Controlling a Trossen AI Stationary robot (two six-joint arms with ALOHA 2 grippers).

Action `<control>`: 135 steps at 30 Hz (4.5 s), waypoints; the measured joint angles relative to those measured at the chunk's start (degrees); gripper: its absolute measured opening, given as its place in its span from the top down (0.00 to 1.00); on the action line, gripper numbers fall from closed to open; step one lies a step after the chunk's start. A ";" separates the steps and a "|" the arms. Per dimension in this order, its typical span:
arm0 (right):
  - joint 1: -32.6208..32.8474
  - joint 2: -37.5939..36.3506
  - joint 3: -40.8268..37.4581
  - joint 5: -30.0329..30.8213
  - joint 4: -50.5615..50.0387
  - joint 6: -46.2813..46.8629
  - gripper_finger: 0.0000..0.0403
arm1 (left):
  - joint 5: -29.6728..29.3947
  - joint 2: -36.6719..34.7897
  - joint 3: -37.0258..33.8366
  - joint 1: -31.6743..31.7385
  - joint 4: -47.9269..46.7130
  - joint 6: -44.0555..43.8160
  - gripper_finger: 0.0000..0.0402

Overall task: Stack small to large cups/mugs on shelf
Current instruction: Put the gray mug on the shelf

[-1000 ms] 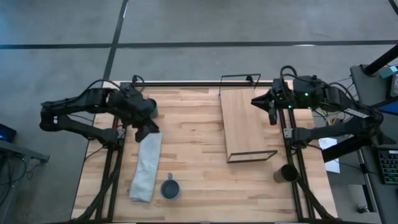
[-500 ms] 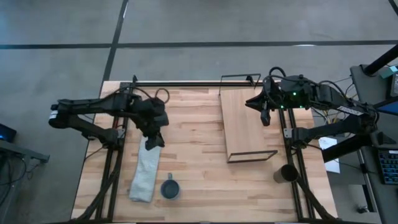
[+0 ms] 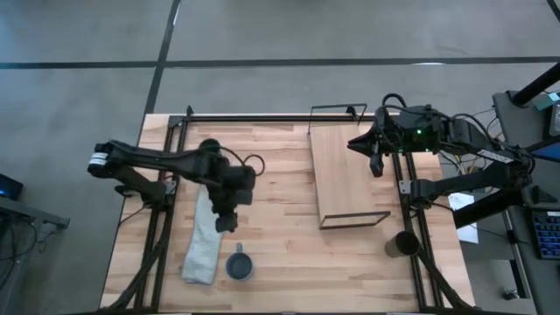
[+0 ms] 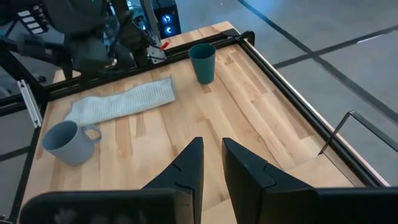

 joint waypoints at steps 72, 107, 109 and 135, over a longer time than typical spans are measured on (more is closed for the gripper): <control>-0.02 0.26 -0.09 0.50 -0.28 -0.26 0.87 | -27.30 10.99 -1.08 -22.97 5.85 -35.35 0.83; -0.02 0.26 -0.09 0.50 -0.31 -0.28 0.87 | -24.38 12.00 -0.07 -25.30 10.97 -35.73 0.83; -0.03 0.26 -0.09 0.50 -0.31 -0.30 0.87 | -24.37 12.18 -0.04 -25.41 11.21 -35.74 0.83; -0.04 0.26 -0.11 0.50 -0.33 -0.46 0.87 | -26.04 14.60 -0.39 -25.72 11.68 -32.55 0.83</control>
